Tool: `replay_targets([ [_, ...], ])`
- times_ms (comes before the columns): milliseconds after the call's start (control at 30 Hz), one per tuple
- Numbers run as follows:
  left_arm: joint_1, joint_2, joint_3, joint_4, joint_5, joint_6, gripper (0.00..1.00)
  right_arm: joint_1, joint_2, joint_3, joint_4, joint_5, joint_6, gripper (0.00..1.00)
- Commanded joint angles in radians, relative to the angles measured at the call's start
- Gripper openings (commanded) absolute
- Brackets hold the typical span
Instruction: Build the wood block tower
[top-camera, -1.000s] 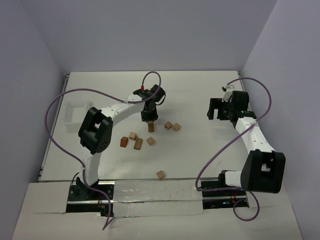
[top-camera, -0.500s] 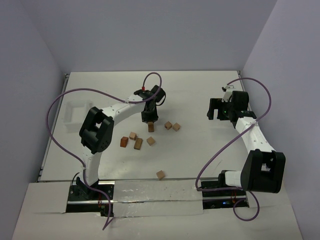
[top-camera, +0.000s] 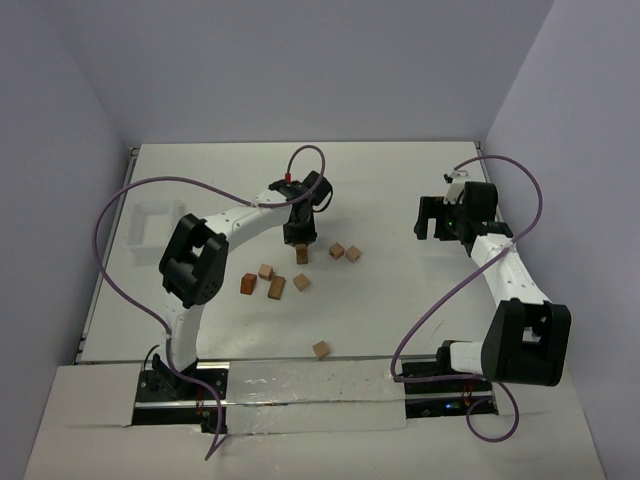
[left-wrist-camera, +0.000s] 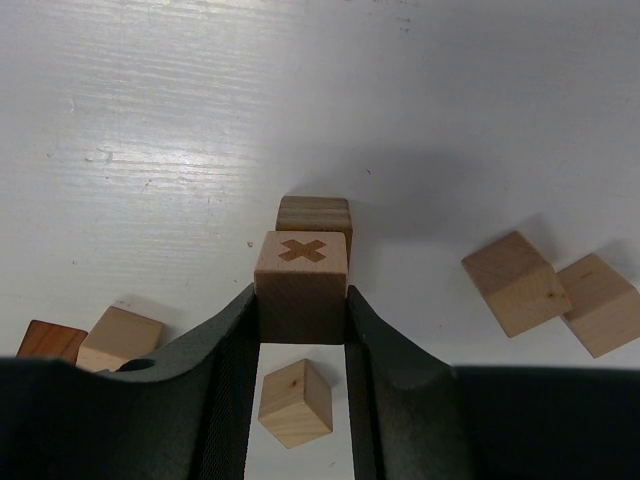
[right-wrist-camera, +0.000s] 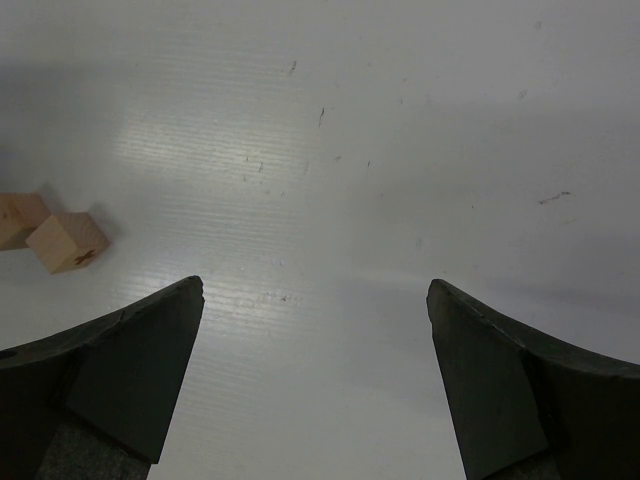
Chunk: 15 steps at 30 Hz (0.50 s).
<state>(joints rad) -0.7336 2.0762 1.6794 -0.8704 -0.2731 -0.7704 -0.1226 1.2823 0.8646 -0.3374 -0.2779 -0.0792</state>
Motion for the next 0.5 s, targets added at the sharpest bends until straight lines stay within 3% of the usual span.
replay_targets([
  [0,-0.014,0.008,0.024,0.013,-0.031,0.013,0.19,-0.005,0.004,0.052,0.0,0.005,0.002,1.0],
  [333,-0.02,-0.001,0.027,0.013,-0.05,0.015,0.19,-0.006,0.002,0.051,0.0,0.004,0.002,1.0],
  [467,-0.02,0.004,0.028,0.015,-0.046,0.017,0.24,-0.005,0.0,0.051,0.0,0.005,0.002,1.0],
])
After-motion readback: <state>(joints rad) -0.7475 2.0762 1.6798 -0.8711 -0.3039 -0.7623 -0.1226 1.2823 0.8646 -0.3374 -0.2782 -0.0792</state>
